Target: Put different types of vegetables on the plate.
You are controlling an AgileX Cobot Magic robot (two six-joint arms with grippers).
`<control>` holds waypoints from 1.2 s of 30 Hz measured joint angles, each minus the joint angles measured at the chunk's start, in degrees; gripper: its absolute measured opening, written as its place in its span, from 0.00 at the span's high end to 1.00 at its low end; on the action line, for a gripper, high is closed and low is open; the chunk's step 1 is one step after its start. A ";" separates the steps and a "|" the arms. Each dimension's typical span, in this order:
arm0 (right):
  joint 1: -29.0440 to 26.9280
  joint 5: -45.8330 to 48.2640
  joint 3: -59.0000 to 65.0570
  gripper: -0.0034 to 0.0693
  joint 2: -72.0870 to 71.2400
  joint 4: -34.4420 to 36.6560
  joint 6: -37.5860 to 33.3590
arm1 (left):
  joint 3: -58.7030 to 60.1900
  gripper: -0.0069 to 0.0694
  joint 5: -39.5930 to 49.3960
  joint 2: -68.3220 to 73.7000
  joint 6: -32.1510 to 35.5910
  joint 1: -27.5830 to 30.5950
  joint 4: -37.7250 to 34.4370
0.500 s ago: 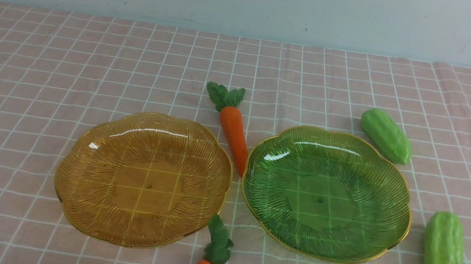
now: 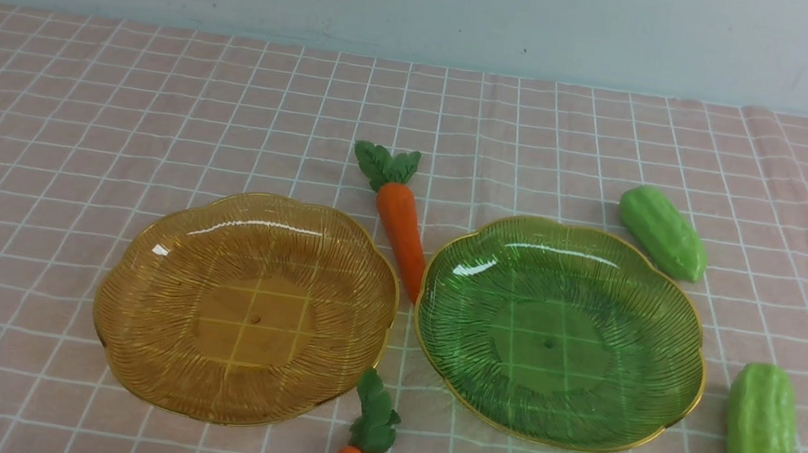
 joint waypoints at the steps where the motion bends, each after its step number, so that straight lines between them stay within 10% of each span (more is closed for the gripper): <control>1: 0.00 0.00 0.00 0.97 0.00 0.00 0.00 | 0.00 0.91 -0.16 0.00 0.00 0.00 -0.06; 12: 0.00 0.00 0.00 0.97 0.00 0.00 0.00 | 0.05 0.91 -15.96 0.00 -9.82 0.00 -20.64; 24: 0.00 -4.91 0.12 0.97 0.00 5.21 2.03 | -3.75 0.91 -33.17 0.00 -14.64 0.00 -27.03; 36: 0.00 -17.74 0.18 0.97 0.00 21.46 8.57 | -40.42 0.91 28.68 29.77 -6.88 0.00 -25.42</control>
